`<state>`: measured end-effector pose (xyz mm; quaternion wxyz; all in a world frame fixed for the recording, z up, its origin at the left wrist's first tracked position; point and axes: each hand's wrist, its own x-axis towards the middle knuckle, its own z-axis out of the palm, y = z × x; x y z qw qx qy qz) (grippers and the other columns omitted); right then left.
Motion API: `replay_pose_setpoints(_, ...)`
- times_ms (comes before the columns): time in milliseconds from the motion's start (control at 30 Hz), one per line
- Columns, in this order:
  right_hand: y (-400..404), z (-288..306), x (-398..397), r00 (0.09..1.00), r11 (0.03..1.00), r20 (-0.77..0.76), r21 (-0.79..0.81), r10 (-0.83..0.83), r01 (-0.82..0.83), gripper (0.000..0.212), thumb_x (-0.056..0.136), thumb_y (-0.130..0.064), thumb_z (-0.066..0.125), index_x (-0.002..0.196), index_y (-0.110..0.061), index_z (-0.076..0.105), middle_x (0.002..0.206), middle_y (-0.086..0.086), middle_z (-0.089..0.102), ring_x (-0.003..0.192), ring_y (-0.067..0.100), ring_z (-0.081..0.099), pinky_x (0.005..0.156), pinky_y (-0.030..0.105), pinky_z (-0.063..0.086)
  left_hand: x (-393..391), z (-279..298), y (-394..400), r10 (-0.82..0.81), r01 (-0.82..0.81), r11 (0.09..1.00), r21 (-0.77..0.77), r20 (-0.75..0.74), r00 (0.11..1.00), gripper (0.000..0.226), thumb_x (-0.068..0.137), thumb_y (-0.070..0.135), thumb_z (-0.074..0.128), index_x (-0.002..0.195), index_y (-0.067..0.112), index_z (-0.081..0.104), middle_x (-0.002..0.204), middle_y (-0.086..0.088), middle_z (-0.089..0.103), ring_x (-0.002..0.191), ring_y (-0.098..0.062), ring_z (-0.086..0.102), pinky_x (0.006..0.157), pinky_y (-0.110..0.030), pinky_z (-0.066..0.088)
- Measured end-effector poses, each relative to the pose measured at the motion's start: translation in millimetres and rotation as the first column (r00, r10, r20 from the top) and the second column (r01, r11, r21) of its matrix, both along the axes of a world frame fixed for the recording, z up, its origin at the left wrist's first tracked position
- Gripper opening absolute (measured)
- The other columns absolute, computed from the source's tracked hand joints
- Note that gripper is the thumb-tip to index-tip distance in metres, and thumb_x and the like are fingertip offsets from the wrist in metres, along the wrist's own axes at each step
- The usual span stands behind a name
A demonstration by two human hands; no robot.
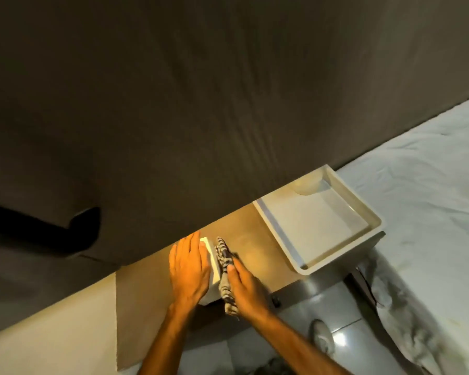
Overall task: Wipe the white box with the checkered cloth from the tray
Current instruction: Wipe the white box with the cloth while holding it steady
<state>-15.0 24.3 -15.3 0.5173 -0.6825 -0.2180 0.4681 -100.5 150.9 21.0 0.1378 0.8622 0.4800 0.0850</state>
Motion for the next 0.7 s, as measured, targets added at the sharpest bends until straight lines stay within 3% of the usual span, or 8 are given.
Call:
replay_pose_setpoints(100, 19, 6, -6, 1.0, 0.995, -0.002, 0.096, 0.017, -0.017, 0.047, 0.108, -0.04, 0.034, 0.154, -0.034, 0.037, 0.152, 0.001, 0.053, 0.128, 0.011, 0.058, 0.099, 0.016, 0.046, 0, 1, -2, -0.006, 0.008, 0.999, 0.031, -0.048, 0.999, 0.073, 0.095, 0.052, 0.013, 0.151, 0.014, 0.04, 0.156, -0.012, 0.046, 0.15, -0.028, 0.032, 0.127, -0.056, 0.013)
replay_pose_setpoints(200, 50, 11, 5, 1.0, 0.987, 0.021, 0.161, 0.014, -0.017, 0.046, 0.108, -0.036, 0.035, 0.153, -0.027, 0.042, 0.154, 0.003, 0.053, 0.137, 0.018, 0.053, 0.108, 0.022, 0.042, 0, 1, -1, -0.094, 0.1, 0.994, 0.054, -0.102, 0.99, 0.076, 0.095, 0.063, 0.019, 0.15, 0.016, 0.042, 0.158, -0.008, 0.043, 0.153, -0.029, 0.025, 0.125, -0.061, -0.003)
replay_pose_setpoints(267, 77, 12, 21, 0.998, 0.984, 0.027, 0.163, 0.063, -0.066, 0.045, 0.108, -0.031, 0.037, 0.15, -0.019, 0.047, 0.152, 0.009, 0.054, 0.139, 0.025, 0.052, 0.117, 0.032, 0.04, -1, 1, 1, -0.089, 0.096, 0.993, 0.067, -0.097, 0.991, 0.074, 0.098, 0.062, 0.016, 0.151, 0.017, 0.042, 0.16, -0.006, 0.041, 0.155, -0.028, 0.022, 0.123, -0.067, -0.006)
replay_pose_setpoints(367, 99, 4, 40, 0.991, 0.985, -0.028, 0.116, 0.128, -0.124, 0.043, 0.109, -0.029, 0.036, 0.146, -0.015, 0.052, 0.147, 0.014, 0.059, 0.135, 0.032, 0.054, 0.117, 0.043, 0.041, 1, -1, 1, -0.023, 0.024, 1.0, 0.02, -0.036, 0.999, 0.058, 0.103, 0.041, 0.021, 0.153, 0.018, 0.038, 0.164, -0.001, 0.034, 0.156, -0.019, 0.015, 0.122, -0.068, -0.004)
replay_pose_setpoints(433, 88, -7, 40, 0.994, 0.993, -0.063, 0.083, 0.092, -0.087, 0.043, 0.109, -0.033, 0.034, 0.145, -0.018, 0.053, 0.144, 0.012, 0.061, 0.128, 0.028, 0.059, 0.11, 0.038, 0.047, 1, -2, 2, -0.007, 0.008, 1.0, 0.024, -0.031, 0.999, 0.057, 0.103, 0.038, 0.021, 0.155, 0.019, 0.035, 0.165, -0.001, 0.032, 0.156, -0.017, 0.015, 0.124, -0.066, -0.001)
replay_pose_setpoints(500, 60, -17, 27, 0.995, 0.999, -0.092, 0.039, 0.035, -0.031, 0.043, 0.109, -0.038, 0.034, 0.145, -0.025, 0.052, 0.141, 0.008, 0.061, 0.118, 0.018, 0.063, 0.099, 0.025, 0.05, 3, -4, 1, 0.007, -0.006, 0.999, 0.037, -0.032, 0.999, 0.057, 0.103, 0.039, 0.02, 0.155, 0.019, 0.033, 0.165, -0.002, 0.032, 0.155, -0.018, 0.018, 0.125, -0.065, 0.004)
replay_pose_setpoints(600, 20, -23, -2, 0.991, 0.998, -0.133, 0.052, -0.022, 0.029, 0.046, 0.108, -0.04, 0.037, 0.153, -0.034, 0.04, 0.146, 0.003, 0.055, 0.121, 0.011, 0.058, 0.101, 0.026, 0.05, 2, -6, 1, 0.028, -0.026, 0.998, 0.06, -0.036, 0.999, 0.061, 0.102, 0.043, 0.015, 0.155, 0.018, 0.035, 0.163, -0.003, 0.036, 0.154, -0.02, 0.024, 0.126, -0.062, 0.01)
replay_pose_setpoints(700, 26, -8, -12, 0.987, 0.986, -0.161, 0.157, -0.023, 0.049, 0.048, 0.105, -0.045, 0.039, 0.152, -0.036, 0.04, 0.146, -0.001, 0.056, 0.119, 0.006, 0.06, 0.099, 0.026, 0.054, 2, -4, 0, 0.004, -0.005, 0.999, 0.046, 0.016, 1.0, 0.074, 0.099, 0.061, 0.009, 0.154, 0.019, 0.035, 0.163, -0.001, 0.035, 0.152, -0.015, 0.024, 0.126, -0.058, 0.015)
